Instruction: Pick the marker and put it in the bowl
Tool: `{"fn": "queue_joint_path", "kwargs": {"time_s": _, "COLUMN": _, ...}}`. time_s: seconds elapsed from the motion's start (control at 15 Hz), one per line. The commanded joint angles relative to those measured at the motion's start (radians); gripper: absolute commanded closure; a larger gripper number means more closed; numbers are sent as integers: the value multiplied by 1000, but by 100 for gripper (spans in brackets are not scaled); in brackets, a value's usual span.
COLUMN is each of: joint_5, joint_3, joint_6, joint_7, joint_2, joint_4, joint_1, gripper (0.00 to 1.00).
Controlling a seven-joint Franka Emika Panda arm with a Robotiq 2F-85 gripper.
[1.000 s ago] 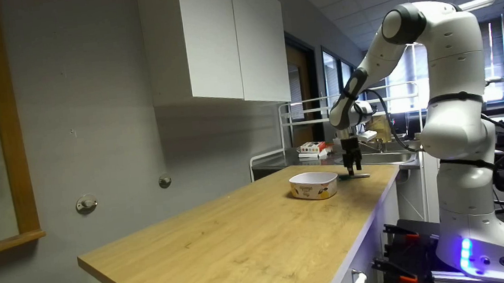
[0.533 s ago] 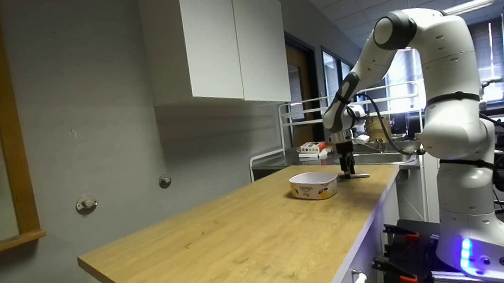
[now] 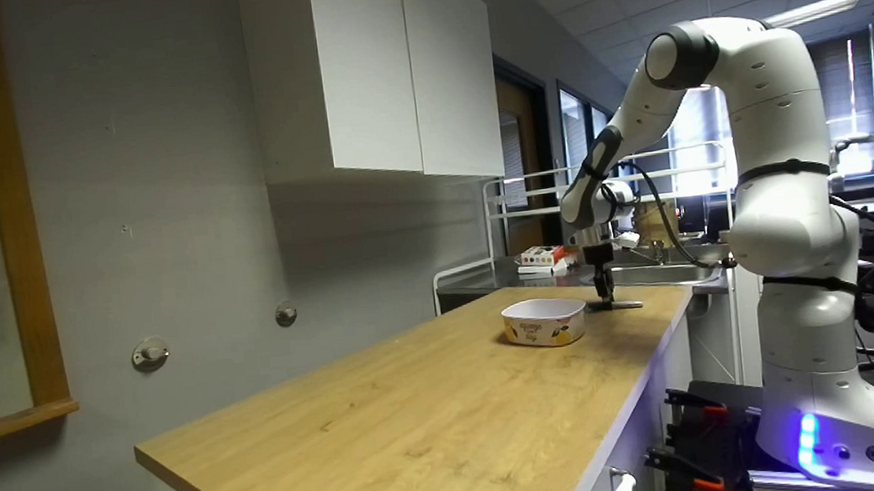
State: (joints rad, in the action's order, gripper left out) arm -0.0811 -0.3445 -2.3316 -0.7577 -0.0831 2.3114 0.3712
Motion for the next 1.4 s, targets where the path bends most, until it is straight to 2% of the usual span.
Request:
{"fn": "queue_joint_path", "kwargs": {"time_s": 0.0, "joint_5": 22, "joint_3": 11, "joint_6": 18, "joint_7": -27, "joint_2": 1, "joint_4": -6, "joint_1": 0, "gripper": 95}}
{"fn": "queue_joint_path", "kwargs": {"time_s": 0.07, "joint_5": 22, "joint_3": 13, "joint_6": 22, "joint_7": -20, "joint_2": 9, "joint_4": -3, "joint_1": -4, "gripper": 99}}
{"fn": "queue_joint_path", "kwargs": {"time_s": 0.13, "joint_5": 22, "joint_3": 16, "joint_6": 25, "joint_7": -8, "joint_2": 20, "joint_4": 3, "joint_1": -9, "gripper": 95}}
{"fn": "queue_joint_path", "kwargs": {"time_s": 0.33, "joint_5": 35, "joint_3": 29, "joint_6": 66, "joint_7": 108, "joint_2": 65, "joint_4": 13, "joint_1": -30, "gripper": 95}}
{"fn": "queue_joint_path", "kwargs": {"time_s": 0.6, "joint_5": 52, "joint_3": 55, "joint_6": 96, "joint_7": 313, "joint_2": 245, "joint_4": 93, "joint_1": -72, "gripper": 95}}
{"fn": "queue_joint_path", "kwargs": {"time_s": 0.73, "joint_5": 20, "joint_3": 76, "joint_6": 87, "joint_7": 412, "joint_2": 349, "joint_4": 136, "joint_1": -94, "gripper": 95}}
{"fn": "queue_joint_path", "kwargs": {"time_s": 1.0, "joint_5": 27, "joint_3": 149, "joint_6": 80, "joint_7": 616, "joint_2": 568, "joint_4": 210, "joint_1": -127, "gripper": 95}}
{"fn": "queue_joint_path", "kwargs": {"time_s": 1.33, "joint_5": 104, "joint_3": 290, "joint_6": 43, "joint_7": 960, "joint_2": 739, "joint_4": 242, "joint_1": -164, "gripper": 95}}
